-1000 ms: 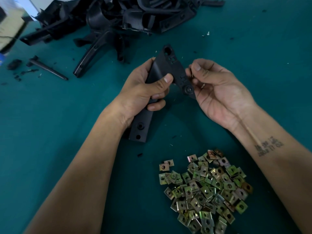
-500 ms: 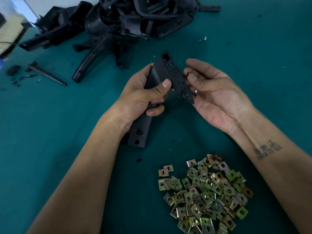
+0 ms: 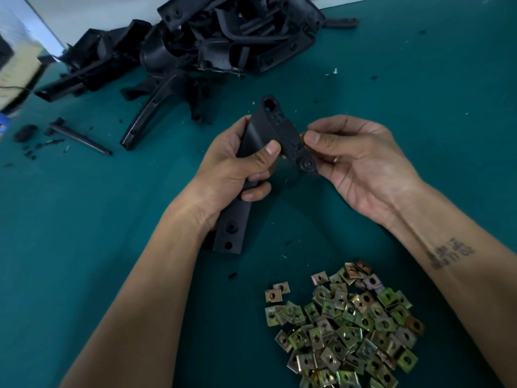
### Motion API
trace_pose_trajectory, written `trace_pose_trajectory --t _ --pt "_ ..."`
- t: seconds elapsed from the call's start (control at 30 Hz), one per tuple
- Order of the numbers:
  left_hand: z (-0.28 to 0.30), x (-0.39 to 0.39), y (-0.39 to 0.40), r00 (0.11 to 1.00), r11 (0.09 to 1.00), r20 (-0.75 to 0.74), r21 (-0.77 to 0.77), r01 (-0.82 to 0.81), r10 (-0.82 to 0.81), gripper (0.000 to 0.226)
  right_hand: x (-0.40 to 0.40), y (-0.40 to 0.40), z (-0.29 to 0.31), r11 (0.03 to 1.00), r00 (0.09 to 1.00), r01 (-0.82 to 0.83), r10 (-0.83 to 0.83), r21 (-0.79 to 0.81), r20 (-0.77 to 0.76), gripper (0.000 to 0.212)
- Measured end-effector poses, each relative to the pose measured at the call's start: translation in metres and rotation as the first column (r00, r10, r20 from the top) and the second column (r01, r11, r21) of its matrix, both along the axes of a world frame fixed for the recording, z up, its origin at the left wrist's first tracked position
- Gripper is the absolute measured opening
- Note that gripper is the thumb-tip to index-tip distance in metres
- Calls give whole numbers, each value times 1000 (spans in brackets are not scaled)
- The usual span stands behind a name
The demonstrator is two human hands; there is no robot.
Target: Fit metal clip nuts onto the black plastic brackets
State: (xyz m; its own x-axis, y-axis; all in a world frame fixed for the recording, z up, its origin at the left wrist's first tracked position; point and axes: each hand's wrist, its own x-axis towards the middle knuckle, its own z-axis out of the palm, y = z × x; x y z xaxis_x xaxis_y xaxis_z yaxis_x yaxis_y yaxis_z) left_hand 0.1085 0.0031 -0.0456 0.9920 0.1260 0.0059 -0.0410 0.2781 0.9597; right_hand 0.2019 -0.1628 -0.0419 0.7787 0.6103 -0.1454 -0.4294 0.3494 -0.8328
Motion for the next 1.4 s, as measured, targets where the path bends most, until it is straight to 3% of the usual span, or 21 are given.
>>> trace_pose_trajectory --t 0.27,0.67,0.83,1.0,1.23,1.4 --pt "0 1 0 1000 1000 -2 18 -16 16 16 -1 -3 3 998 999 -12 15 -55 49 15" --pt "-2 1 0 999 999 15 27 -48 47 15 -18 8 -3 998 999 51 -51 37 1 27" --pt "-1 -1 1 999 999 17 6 -40 40 13 -19 3 -1 997 998 -46 43 60 38 21" --pt "0 -3 1 1000 1000 29 2 -6 6 9 -16 -1 0 981 976 -186 179 49 128 29" --pt "2 -2 10 997 966 58 -253 -44 60 7 -10 -3 -4 942 926 -335 324 26 194 52" --pt "4 -2 11 996 951 50 -305 -52 70 4 -7 -1 -7 928 910 -373 360 24 205 68"
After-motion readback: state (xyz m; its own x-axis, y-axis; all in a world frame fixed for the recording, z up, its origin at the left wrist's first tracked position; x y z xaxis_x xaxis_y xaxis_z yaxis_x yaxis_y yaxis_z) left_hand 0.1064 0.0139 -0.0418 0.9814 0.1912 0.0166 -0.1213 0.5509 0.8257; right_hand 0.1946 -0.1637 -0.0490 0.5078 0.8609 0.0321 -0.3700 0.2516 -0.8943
